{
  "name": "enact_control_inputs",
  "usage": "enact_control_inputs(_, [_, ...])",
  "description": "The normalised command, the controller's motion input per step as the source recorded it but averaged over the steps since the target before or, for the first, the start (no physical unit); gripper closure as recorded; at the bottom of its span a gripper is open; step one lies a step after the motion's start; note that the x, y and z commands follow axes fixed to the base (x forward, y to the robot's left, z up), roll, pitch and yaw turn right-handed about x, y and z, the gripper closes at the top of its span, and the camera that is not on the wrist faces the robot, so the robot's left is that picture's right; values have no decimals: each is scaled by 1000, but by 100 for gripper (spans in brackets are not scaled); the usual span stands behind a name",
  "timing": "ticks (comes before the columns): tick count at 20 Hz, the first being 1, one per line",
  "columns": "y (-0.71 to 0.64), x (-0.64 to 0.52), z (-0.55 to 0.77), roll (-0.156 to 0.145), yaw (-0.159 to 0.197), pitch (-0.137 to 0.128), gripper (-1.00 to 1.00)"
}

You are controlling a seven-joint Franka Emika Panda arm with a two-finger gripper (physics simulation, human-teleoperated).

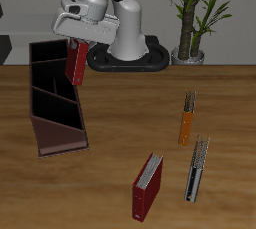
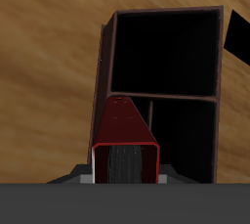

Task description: Place the left red book into the right desk caddy's front compartment

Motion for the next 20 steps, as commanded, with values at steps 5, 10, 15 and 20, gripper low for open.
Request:
enact_control_inputs(5, [-19,-4,-97,1,-6,21,100])
enact_control_inputs(10, [-128,-64,-149,-38,-32,27,100])
enact_control_inputs(15, [-178,-81,-128,-44,-34,26,100])
enact_control_inputs(20, [-71,38,-137,-12,-14,40,100])
